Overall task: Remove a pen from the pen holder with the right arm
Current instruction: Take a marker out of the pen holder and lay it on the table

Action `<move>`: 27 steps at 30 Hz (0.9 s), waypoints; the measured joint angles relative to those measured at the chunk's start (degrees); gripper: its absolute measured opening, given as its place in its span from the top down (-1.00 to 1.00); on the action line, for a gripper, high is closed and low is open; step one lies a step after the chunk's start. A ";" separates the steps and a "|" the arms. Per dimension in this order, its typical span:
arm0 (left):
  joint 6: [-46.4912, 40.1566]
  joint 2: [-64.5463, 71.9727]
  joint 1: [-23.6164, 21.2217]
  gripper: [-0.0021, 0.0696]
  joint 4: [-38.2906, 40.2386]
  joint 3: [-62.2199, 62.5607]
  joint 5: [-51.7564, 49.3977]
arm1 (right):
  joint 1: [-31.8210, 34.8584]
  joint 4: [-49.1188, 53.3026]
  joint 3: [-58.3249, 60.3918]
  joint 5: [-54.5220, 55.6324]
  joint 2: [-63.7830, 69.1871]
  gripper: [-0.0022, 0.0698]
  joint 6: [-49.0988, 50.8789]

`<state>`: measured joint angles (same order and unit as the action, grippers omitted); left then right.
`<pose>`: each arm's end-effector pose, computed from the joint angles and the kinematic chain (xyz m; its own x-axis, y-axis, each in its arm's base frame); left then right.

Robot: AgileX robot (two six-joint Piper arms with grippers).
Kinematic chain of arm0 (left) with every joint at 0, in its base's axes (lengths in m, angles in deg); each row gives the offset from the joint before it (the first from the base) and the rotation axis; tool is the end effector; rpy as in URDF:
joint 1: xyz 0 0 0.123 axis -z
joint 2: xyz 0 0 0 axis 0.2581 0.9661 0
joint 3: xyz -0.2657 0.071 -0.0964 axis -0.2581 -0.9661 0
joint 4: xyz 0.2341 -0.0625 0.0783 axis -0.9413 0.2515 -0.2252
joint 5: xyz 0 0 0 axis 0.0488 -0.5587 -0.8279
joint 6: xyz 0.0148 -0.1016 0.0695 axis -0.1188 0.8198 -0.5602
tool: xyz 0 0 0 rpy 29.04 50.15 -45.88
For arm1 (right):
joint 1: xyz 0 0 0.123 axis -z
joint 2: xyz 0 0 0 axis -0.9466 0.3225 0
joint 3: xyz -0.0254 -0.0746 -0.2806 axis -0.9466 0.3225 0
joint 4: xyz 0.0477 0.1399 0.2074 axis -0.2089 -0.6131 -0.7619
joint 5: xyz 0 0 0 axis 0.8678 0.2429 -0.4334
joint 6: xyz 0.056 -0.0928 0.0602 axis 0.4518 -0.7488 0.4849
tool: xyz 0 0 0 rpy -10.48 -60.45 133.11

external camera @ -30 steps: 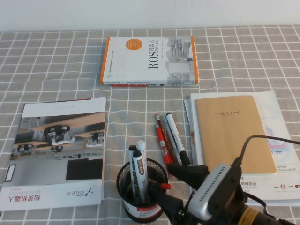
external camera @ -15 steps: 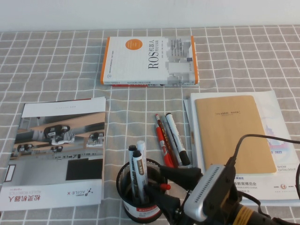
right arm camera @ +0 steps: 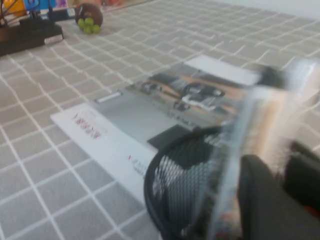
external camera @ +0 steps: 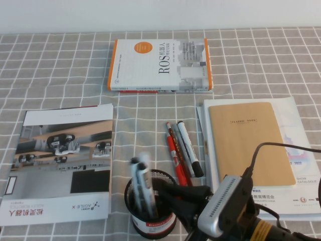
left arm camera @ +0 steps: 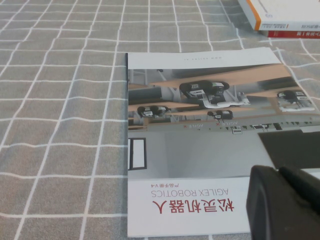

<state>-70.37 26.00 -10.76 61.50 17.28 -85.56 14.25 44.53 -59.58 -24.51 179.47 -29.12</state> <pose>0.0796 -0.0084 0.1600 -0.2996 0.0425 -0.9531 0.0999 0.9949 0.0130 0.1627 0.2589 0.1618 -0.1290 -0.0254 -0.9913 -0.8508 0.5164 0.0975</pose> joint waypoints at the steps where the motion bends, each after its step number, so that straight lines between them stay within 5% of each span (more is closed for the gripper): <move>1: 0.00 0.00 0.00 0.95 0.00 0.00 0.00 | 0.00 -0.12 0.00 0.00 -0.45 0.81 0.00; 16: 0.00 0.00 0.00 0.95 0.00 0.00 0.00 | 0.00 -0.12 0.00 -2.48 -12.48 0.87 0.10; 27: 0.00 0.00 0.00 0.95 0.00 0.00 0.00 | 0.00 -6.63 -0.13 -19.13 -28.57 0.87 -1.29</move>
<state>-70.37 26.00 -10.76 61.50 17.28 -85.56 14.25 37.90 -59.71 -43.64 150.90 -30.41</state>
